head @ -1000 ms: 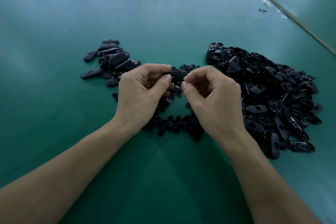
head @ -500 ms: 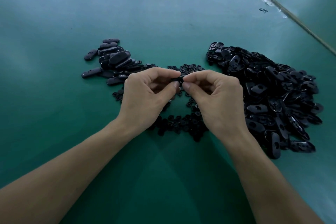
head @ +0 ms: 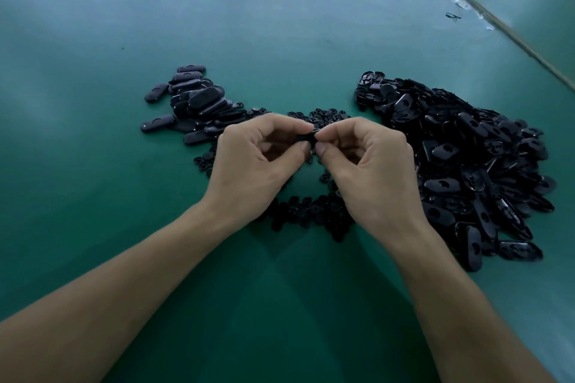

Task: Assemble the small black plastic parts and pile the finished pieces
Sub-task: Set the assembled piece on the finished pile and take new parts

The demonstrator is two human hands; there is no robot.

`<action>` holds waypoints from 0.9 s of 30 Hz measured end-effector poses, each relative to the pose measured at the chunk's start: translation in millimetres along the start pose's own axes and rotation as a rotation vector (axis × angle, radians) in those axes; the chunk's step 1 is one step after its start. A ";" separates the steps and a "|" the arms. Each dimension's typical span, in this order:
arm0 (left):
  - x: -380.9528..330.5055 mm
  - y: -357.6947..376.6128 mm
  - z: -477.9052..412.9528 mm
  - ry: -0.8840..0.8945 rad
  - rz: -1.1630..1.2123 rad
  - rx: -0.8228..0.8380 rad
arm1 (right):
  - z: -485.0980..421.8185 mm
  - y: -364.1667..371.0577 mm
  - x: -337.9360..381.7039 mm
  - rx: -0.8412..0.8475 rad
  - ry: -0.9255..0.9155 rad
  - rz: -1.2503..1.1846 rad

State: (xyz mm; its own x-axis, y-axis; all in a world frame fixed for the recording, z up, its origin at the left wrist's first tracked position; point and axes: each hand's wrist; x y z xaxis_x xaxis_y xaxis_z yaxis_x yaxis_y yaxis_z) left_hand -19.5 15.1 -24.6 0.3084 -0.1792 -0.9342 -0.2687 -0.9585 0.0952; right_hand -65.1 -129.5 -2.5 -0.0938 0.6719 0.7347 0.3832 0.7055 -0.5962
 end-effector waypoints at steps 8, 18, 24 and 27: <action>0.3 -0.5 -0.2 0.015 -0.042 0.015 | 0.6 0.6 -0.8 0.000 -0.025 0.062; 0.8 -0.5 0.2 0.028 -0.078 0.018 | 0.4 1.2 -1.9 0.011 -0.023 0.058; 3.1 -0.6 0.3 0.042 -0.092 -0.001 | 2.9 7.9 -0.7 -0.033 0.024 0.025; 3.6 -0.4 0.2 0.043 -0.076 -0.013 | 3.2 9.2 0.0 -0.045 0.040 -0.003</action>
State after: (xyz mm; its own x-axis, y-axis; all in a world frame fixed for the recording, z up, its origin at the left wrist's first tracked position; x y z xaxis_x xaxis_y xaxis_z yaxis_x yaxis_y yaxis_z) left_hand -18.4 14.9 -28.1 0.3661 -0.1145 -0.9235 -0.2312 -0.9725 0.0289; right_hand -64.5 -122.3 -9.0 -0.0586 0.6599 0.7491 0.4237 0.6958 -0.5799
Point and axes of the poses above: each hand's wrist, its own z-axis away from the middle knuckle, its own y-axis out of the palm, x = y × z, and after that the axes turned 12 degrees about z, right-handed
